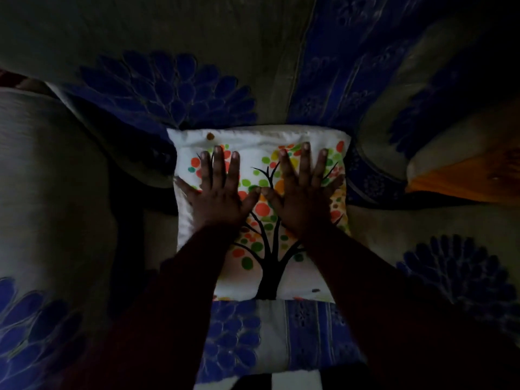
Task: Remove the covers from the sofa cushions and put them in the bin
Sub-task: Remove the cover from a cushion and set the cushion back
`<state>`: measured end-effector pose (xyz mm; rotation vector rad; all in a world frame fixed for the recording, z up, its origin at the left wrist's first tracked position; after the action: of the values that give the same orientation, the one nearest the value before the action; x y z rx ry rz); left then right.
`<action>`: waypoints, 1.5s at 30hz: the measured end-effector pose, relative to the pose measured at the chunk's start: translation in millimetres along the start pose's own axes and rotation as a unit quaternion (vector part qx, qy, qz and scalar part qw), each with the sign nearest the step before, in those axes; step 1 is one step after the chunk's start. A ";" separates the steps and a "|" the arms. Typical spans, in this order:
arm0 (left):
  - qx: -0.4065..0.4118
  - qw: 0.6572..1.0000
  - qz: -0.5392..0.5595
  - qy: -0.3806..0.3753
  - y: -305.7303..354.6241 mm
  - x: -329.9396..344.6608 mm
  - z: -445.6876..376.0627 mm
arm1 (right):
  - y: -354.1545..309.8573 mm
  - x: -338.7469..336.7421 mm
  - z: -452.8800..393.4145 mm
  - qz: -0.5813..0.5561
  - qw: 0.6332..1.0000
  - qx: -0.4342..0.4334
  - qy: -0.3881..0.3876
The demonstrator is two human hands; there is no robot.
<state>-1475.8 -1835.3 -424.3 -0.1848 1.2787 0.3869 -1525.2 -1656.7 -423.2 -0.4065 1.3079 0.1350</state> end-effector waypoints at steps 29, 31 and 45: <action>-0.090 0.738 0.668 0.037 -47.2 -214.2 45.3 | 32.7 -188.3 4.0 -0.544 0.829 0.124 0.043; -0.086 0.739 0.661 0.100 -45.8 -238.6 39.4 | 34.2 -201.9 -4.6 -0.549 0.821 0.130 0.085; -0.116 0.808 0.549 0.181 -93.6 -306.2 8.8 | 58.5 -269.1 -34.3 -0.547 0.793 0.189 0.193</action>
<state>-1504.2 -1973.1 -136.6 0.3336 1.6221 1.5725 -1646.2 -1580.2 -185.5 -0.8110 1.2617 -1.2292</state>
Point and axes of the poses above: each hand's wrist, its own z-axis away from the middle knuckle, its own x-axis out of the palm, y = z × x, the point moved 8 cm from there along -z, towards the middle knuckle, and after that the axes turned 5 degrees about -x, right-handed, at the moved point
